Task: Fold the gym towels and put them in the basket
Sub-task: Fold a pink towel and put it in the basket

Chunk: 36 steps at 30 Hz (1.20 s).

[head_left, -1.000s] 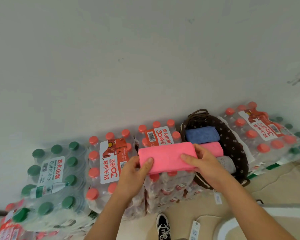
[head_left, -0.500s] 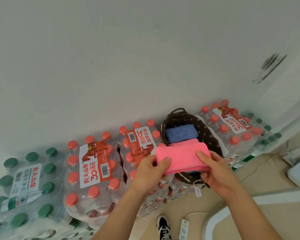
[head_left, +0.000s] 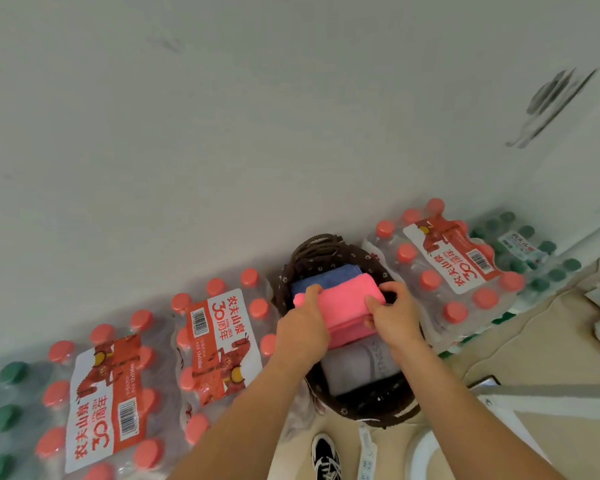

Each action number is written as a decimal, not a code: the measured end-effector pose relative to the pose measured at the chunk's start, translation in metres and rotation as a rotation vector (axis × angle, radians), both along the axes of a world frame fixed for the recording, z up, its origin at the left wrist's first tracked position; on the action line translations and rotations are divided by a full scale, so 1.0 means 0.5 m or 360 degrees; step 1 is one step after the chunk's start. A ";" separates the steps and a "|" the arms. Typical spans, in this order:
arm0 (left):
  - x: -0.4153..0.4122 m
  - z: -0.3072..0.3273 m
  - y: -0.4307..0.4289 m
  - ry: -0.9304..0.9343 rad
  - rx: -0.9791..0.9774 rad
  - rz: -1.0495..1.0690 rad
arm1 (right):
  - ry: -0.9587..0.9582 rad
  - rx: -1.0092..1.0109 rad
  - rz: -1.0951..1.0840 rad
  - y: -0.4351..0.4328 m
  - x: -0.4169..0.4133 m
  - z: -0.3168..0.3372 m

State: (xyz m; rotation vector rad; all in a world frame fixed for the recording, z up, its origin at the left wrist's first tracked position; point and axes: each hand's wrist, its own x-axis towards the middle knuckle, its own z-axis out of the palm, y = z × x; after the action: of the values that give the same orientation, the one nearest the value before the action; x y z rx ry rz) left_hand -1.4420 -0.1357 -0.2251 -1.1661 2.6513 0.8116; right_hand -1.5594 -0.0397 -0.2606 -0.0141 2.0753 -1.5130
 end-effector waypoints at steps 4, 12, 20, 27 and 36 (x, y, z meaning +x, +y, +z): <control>-0.023 -0.026 -0.018 -0.0046 -0.0108 -0.0055 | 0.0046 0.0084 0.0101 -0.015 -0.009 -0.030; -0.040 -0.038 -0.028 -0.0492 -0.0446 -0.0295 | 0.0479 0.0470 0.0432 -0.019 -0.013 -0.046; -0.053 -0.044 -0.013 -0.0028 -0.0642 -0.0863 | 0.0821 0.0812 0.0745 -0.011 -0.018 -0.040; -0.062 -0.060 -0.014 -0.0185 -0.0563 -0.0765 | 0.1245 0.1142 0.0699 0.118 -0.006 0.014; -0.076 -0.074 -0.013 -0.0277 -0.0624 -0.0735 | 0.0278 0.1217 0.0777 0.200 0.015 -0.054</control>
State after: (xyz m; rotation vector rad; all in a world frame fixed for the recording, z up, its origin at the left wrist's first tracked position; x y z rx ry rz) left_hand -1.4800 -0.1424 -0.2619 -0.5945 2.8262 0.1112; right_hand -1.5521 0.0602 -0.2878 -0.3426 2.4278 -0.4012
